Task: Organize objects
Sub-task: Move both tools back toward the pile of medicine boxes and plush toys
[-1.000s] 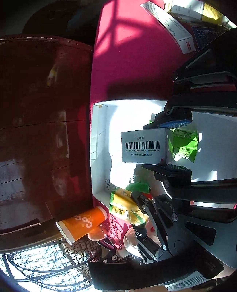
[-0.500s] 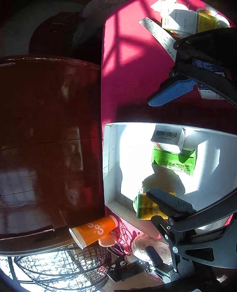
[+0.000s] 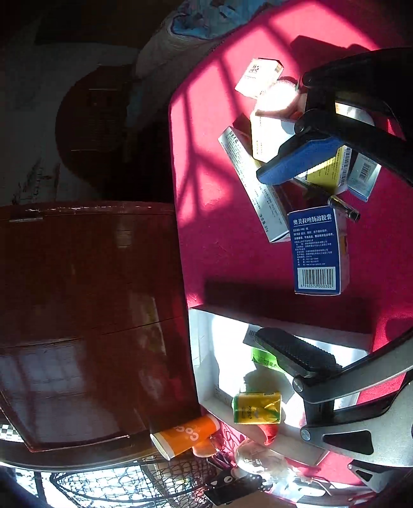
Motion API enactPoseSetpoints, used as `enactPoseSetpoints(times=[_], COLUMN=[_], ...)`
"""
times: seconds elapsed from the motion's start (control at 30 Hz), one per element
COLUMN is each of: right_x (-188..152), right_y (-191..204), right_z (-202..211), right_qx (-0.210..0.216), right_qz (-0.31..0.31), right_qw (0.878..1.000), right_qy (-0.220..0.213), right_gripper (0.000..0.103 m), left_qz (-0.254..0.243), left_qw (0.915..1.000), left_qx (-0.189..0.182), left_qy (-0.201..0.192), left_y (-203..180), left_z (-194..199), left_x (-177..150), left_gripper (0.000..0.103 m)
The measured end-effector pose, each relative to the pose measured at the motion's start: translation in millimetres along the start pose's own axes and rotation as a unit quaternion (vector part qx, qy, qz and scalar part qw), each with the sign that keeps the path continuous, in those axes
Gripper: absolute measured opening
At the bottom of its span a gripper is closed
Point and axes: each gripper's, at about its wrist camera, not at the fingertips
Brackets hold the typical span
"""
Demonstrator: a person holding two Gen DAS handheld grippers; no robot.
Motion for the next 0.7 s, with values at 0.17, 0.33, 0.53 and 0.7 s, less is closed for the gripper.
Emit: enactPoseSetpoints(times=[0.17, 0.33, 0.53, 0.7], right_x=[-3, -1, 2, 6], right_y=[-45, -56, -54, -49], right_z=[32, 54, 71, 78], right_qx=[-0.023, -0.016, 0.002, 0.024], right_qz=[-0.047, -0.059, -0.058, -0.069], right_qw=[0.998, 0.997, 0.996, 0.994], right_qy=[-0.02, -0.04, -0.065, -0.075], right_gripper=[0.092, 0.092, 0.092, 0.092], left_qz=[-0.1, -0.076, -0.081, -0.081], left_qw=[0.9949, 0.995, 0.9949, 0.9949], left_qx=[-0.008, -0.043, -0.037, -0.037], left_qy=[-0.003, 0.048, 0.047, 0.047], left_y=[-51, -44, -47, -46], left_z=[-36, -62, -64, -65], left_x=[10, 15, 16, 15], left_gripper=[0.103, 0.103, 0.103, 0.103])
Point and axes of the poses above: each gripper's, at about its wrist camera, not at the fingertips, and z roughly against the way its jaws point, y to its left, x to its top, and after that the axes turned 14 degrees about x, right-handed
